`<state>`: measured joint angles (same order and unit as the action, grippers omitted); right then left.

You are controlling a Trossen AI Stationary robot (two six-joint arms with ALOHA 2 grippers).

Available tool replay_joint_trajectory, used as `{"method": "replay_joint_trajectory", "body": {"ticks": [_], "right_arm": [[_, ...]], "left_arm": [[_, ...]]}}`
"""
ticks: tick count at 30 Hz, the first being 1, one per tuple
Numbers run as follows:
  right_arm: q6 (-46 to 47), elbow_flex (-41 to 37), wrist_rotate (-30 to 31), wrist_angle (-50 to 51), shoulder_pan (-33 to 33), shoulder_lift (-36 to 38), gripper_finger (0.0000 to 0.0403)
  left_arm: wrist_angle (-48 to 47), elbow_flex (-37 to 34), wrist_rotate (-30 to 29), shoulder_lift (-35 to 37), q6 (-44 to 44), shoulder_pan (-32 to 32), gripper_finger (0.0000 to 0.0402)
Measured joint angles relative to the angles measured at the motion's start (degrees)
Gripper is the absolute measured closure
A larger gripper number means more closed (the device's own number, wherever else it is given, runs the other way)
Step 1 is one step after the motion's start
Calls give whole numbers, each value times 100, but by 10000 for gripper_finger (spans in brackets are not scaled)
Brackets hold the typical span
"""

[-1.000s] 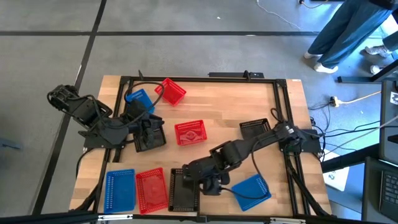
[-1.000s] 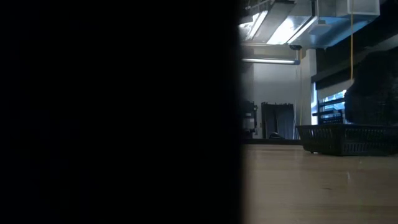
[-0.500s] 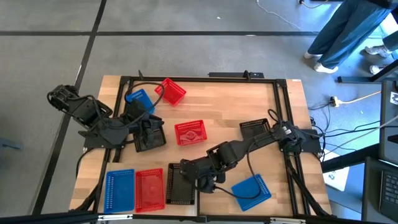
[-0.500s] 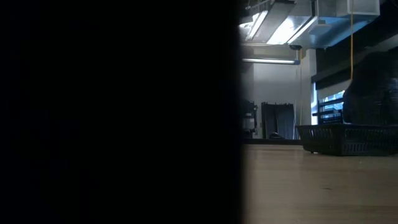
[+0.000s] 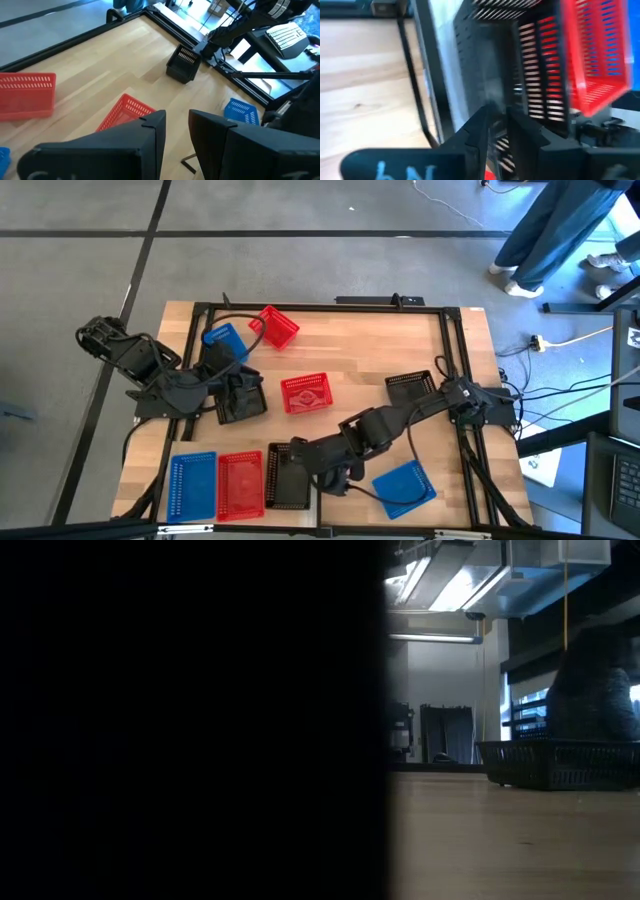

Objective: Stack baskets on shelf by color
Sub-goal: Stack the left blue bin on top of the other blue bin on the shelf

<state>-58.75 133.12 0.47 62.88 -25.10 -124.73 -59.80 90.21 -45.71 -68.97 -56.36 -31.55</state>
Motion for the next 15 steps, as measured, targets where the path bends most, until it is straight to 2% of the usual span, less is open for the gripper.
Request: {"method": "replay_joint_trajectory", "body": {"ticks": [2,8,15], "right_arm": [[190,196,-3,55,4,12,335],[805,104,48,39,6,455,334],[1319,107,671,81,6,846,334]], "left_arm": [[-67,0,65,0,7,0,328],[-171,-2,593,6,381,2,328],[-539,-4,870,100,439,2,327]]}}
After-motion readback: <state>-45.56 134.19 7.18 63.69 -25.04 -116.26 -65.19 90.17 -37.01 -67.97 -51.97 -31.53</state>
